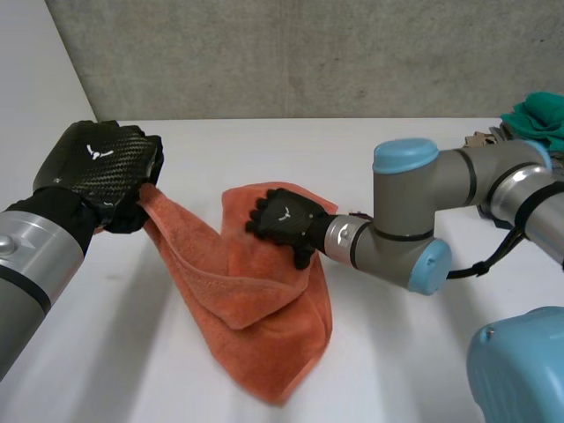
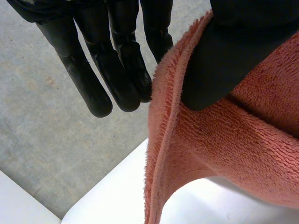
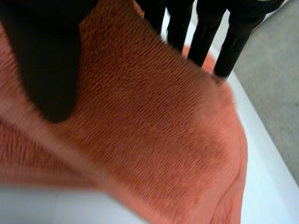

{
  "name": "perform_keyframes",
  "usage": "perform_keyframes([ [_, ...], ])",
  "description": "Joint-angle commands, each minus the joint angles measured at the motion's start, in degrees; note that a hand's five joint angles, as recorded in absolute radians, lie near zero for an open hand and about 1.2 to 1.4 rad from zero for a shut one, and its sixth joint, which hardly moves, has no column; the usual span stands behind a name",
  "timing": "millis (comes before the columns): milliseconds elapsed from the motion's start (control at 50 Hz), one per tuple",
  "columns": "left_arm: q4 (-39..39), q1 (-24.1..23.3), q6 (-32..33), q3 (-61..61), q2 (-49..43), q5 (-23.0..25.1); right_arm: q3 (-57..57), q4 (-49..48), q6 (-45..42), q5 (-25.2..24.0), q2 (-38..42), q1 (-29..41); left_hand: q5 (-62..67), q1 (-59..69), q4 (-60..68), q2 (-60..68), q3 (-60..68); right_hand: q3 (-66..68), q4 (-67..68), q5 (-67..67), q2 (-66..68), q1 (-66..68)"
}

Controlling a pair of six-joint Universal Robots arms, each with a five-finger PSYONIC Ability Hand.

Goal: Fold the laundry.

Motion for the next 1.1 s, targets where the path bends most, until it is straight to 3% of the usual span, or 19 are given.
perform_keyframes([
  [20,0.22,0.41,0.11,0.45,-0.4,0.07,0.36,-4.69,-0.1,7.64,0.64,-0.06,15.26,12.87,11.26,11.31,11.5,59.62,59.61,59.29,59.57,59.16],
  [120,0.4,0.67,0.9,1.06,-0.4,-0.28,4.48,-10.25,6.22,14.59,-7.43,-0.85,15.26,12.87,11.26,11.31,11.5,59.75,59.74,59.41,59.69,59.29],
  [260,0.22,2.43,2.92,1.76,0.57,-0.37,19.41,-8.77,10.98,17.14,-27.91,-3.66,15.26,12.87,11.26,11.31,11.5,59.75,59.74,59.41,59.69,59.29],
  [460,0.4,5.68,4.5,2.03,6.71,-0.02,25.49,13.37,5.8,17.41,-46.29,-13.07,15.26,12.87,11.26,11.31,11.5,59.75,59.74,59.41,59.69,59.29],
  [600,0.84,6.21,4.68,0.8,3.32,0.33,29.09,18.66,-0.26,17.5,-47.18,-13.86,15.26,12.87,11.26,11.31,11.5,59.75,59.74,59.41,59.69,59.29],
  [740,7.41,5.77,5.64,8.43,-12.68,-0.02,23.4,15.07,-0.98,19.51,-35.59,-13.86,15.26,12.87,11.26,11.31,11.5,59.75,59.74,59.41,59.69,59.29],
  [820,16.55,5.59,8.89,21.08,-21.47,-2.3,14.09,4.45,0.87,24.17,-29.87,-13.07,15.26,12.87,11.26,11.31,11.5,59.75,59.74,59.41,59.69,59.29],
  [840,20.23,5.51,10.46,26.06,-23.84,-4.39,11.37,-1.84,2.0,26.18,-28.99,-13.07,15.26,12.87,11.26,11.31,11.5,59.75,59.74,59.41,59.69,59.29],
  [920,28.41,4.89,12.85,33.21,-25.27,-9.23,10.29,-17.5,4.64,28.39,-29.85,-13.07,15.26,12.87,11.26,11.31,11.5,59.75,59.74,59.41,59.69,59.29],
  [980,30.11,4.1,13.03,33.32,-25.27,-9.95,12.39,-19.75,4.65,27.7,-32.31,-13.07,15.26,12.87,11.26,11.31,11.5,59.75,59.74,59.41,59.69,59.29],
  [1100,27.38,1.47,12.76,19.89,-18.95,-9.6,19.07,-8.96,4.56,19.18,-38.38,-14.12,15.26,12.87,11.26,11.31,11.5,59.75,59.74,59.41,59.69,59.29],
])
